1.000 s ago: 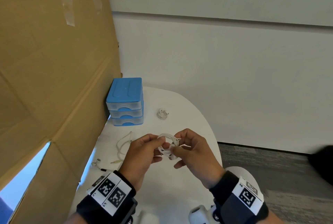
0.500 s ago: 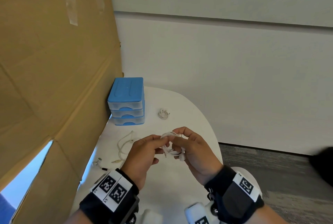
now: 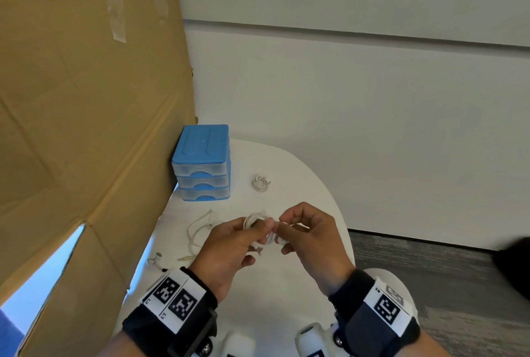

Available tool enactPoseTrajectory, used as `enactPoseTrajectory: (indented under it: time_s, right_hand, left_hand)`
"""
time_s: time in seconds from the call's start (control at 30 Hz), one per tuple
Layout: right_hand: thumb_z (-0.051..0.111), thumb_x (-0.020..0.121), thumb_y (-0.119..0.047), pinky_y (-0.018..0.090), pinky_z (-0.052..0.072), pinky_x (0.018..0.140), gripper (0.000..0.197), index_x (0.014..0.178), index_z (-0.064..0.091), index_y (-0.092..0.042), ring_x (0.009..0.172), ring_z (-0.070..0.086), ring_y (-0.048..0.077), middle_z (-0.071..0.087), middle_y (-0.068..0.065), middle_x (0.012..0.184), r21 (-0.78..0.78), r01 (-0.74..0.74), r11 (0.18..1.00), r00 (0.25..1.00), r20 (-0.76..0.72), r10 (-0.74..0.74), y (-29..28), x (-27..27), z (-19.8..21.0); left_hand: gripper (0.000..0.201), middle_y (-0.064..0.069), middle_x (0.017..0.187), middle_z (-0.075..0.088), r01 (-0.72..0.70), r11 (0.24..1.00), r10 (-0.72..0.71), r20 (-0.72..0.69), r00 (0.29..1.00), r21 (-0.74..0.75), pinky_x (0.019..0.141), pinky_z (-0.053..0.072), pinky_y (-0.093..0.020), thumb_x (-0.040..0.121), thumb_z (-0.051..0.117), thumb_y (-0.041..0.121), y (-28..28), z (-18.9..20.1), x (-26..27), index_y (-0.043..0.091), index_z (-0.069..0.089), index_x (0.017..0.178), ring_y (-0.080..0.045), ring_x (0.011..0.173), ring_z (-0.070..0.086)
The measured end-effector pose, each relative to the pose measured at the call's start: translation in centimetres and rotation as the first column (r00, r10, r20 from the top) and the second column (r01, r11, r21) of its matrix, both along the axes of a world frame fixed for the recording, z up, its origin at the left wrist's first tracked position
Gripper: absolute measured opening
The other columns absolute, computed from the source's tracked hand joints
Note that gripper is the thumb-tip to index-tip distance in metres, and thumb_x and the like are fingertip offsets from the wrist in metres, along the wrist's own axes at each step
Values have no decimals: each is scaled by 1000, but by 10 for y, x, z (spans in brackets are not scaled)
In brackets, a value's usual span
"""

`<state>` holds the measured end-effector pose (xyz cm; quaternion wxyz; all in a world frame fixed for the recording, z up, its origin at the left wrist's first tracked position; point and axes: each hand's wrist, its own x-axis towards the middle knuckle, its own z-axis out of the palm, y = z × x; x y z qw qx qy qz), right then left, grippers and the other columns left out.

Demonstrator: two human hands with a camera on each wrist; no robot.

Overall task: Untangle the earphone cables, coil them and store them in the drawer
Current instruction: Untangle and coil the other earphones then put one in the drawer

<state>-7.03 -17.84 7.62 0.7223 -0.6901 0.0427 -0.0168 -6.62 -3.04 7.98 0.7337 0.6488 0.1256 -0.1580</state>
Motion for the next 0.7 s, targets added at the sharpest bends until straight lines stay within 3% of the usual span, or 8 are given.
enactPoseTrajectory:
  time_s: [0.1,0.23,0.33,0.4,0.5,0.63,0.7]
  right_hand:
    - [76,81,0,26,49,50,14,79,62,2,57,60,19,62,8,65,-30,-50,998,998,33,51,0,-2,2]
    - [75,81,-3,28,50,51,18,75,59,-1,57,58,18,64,15,65,-129,-74,989,993,79,84,1,-7,4]
    - [74,81,-3,32,51,53,22,68,58,-9,62,58,25,64,19,67,-188,-174,967,984,13,180,0,-8,4]
    - [73,81,-3,33,51,58,24,66,58,-13,64,59,24,64,14,65,-180,-209,961,978,-48,204,-1,-5,7]
    - [72,87,-18,32,50,65,17,76,62,-11,71,59,19,64,3,68,-63,-228,972,967,-127,219,-2,-2,14]
    - [67,91,-25,29,51,65,22,99,69,-5,77,62,18,71,10,84,38,-303,952,933,-195,304,-5,1,17]
    - [66,91,-24,28,51,65,21,105,71,-9,79,62,17,70,9,88,63,-324,944,920,-212,330,-6,2,15]
  left_hand:
    - [24,5,57,51,-44,998,42,36,998,53,64,40,-28,88,66,37,0,3,1,17,73,76,-12,61,46]
    - [29,5,56,48,-66,998,65,68,996,21,66,40,-29,91,61,40,0,7,2,20,69,72,-13,63,46]
    - [32,4,56,49,-74,995,66,124,990,64,65,41,-29,92,59,40,-2,6,1,18,66,70,-13,63,48]
    - [32,3,54,49,-57,994,39,178,983,94,61,41,-26,94,57,39,-5,5,-2,16,66,74,-11,59,47]
    - [33,2,54,49,-21,993,-10,260,966,118,56,39,-23,96,53,37,-7,4,-5,15,63,74,-12,59,43]
    - [32,-1,56,47,0,998,-17,262,965,67,59,39,-24,96,52,38,-4,7,-4,19,65,73,-10,56,45]
    - [31,0,54,45,11,1000,-14,236,972,16,61,40,-25,95,52,38,-2,7,-2,15,65,79,-7,52,47]
